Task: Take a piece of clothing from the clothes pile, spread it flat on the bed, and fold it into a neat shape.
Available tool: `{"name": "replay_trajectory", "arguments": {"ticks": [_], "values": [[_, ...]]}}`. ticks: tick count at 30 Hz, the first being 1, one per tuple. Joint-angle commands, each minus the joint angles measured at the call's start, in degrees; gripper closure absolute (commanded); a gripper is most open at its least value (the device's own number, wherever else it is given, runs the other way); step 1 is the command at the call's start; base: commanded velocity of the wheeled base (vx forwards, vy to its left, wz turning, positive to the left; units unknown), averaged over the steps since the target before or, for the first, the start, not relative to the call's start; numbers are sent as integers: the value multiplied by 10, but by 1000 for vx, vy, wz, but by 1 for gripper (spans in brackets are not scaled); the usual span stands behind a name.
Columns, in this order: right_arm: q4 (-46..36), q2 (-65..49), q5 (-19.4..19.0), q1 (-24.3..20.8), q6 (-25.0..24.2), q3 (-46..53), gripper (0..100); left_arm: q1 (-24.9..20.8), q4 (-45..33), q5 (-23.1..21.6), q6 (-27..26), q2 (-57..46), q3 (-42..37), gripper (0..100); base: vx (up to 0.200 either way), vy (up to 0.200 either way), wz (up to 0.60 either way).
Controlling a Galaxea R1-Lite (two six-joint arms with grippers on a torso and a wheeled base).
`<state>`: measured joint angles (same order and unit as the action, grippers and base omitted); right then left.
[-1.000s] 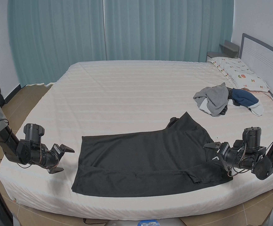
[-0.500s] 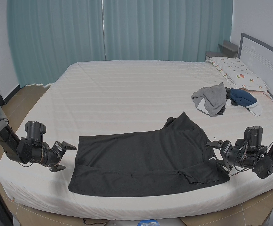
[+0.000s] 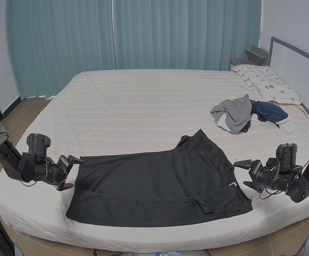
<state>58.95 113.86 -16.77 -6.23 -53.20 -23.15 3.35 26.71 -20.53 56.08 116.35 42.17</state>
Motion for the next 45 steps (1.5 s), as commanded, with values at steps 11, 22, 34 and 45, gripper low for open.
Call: {"name": "replay_trajectory", "arguments": {"ticks": [11,22,34,45], "values": [[0,0,0,-2,0,0,0,14,0,1,-11,30,90,0,0,0,0],[0,2,1,-1,2,2,0,18,37,-10,-134,165,207,0,0,0,0],[0,7,1,-1,2,6,0,23,166,-18,-211,273,259,0,0,0,0],[0,2,1,-3,3,5,0,25,222,-16,-208,287,248,0,0,0,0]]}}
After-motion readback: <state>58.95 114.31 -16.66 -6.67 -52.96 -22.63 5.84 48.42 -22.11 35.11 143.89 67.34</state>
